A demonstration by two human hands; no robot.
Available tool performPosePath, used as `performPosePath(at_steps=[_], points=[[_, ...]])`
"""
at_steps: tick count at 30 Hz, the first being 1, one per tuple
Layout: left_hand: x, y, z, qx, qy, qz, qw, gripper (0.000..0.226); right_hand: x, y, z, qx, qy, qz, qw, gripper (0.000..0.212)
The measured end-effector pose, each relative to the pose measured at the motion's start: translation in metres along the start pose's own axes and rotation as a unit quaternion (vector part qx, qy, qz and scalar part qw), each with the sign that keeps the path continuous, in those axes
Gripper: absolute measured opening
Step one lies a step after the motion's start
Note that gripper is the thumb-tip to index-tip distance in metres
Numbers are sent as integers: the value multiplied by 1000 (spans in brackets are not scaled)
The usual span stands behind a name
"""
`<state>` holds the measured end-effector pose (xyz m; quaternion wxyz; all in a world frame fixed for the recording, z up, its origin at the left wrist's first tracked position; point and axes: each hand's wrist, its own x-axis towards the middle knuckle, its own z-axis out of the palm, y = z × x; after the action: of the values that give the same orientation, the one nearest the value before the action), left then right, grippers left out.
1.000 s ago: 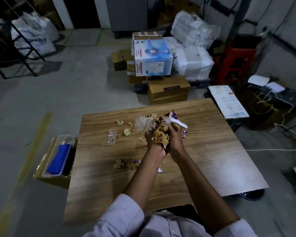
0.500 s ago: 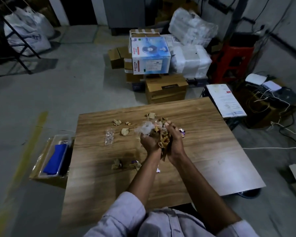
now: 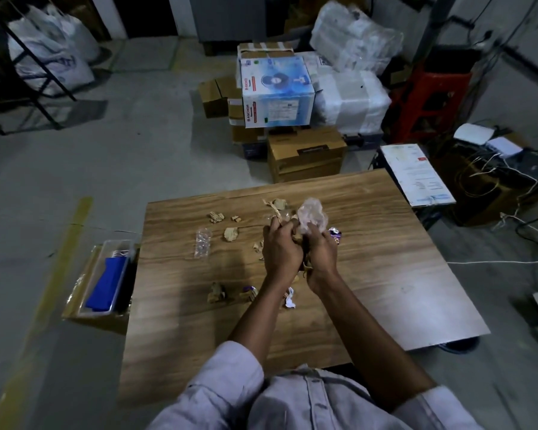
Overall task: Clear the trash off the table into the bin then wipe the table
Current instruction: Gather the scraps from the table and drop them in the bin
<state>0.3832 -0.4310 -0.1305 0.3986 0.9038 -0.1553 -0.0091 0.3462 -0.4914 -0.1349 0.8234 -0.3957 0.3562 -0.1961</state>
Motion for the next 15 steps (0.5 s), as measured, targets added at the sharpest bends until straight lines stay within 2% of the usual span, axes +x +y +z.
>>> performPosePath(at_steps=[2, 4, 6, 8, 12, 15], points=[[0, 1, 0, -113, 3, -88, 990, 27, 3, -3, -1, 20, 26, -2, 999, 27], [-1, 5, -1, -247, -2, -193, 950, 24, 5, -7, -4, 8, 42, -12, 999, 28], [-3, 7, -1, -340, -21, -236, 910, 27, 4, -11, -7, -13, 48, -30, 998, 25], [-6, 7, -1, -384, -29, -251, 888, 36, 3, -10, -10, -23, 30, -40, 998, 19], [-10, 11, -5, -458, -33, -237, 856, 27, 1, -5, -14, -24, -32, -74, 996, 19], [-12, 18, -9, -525, -44, -166, 834, 32, 0, -8, -16, -14, -60, -108, 992, 42]])
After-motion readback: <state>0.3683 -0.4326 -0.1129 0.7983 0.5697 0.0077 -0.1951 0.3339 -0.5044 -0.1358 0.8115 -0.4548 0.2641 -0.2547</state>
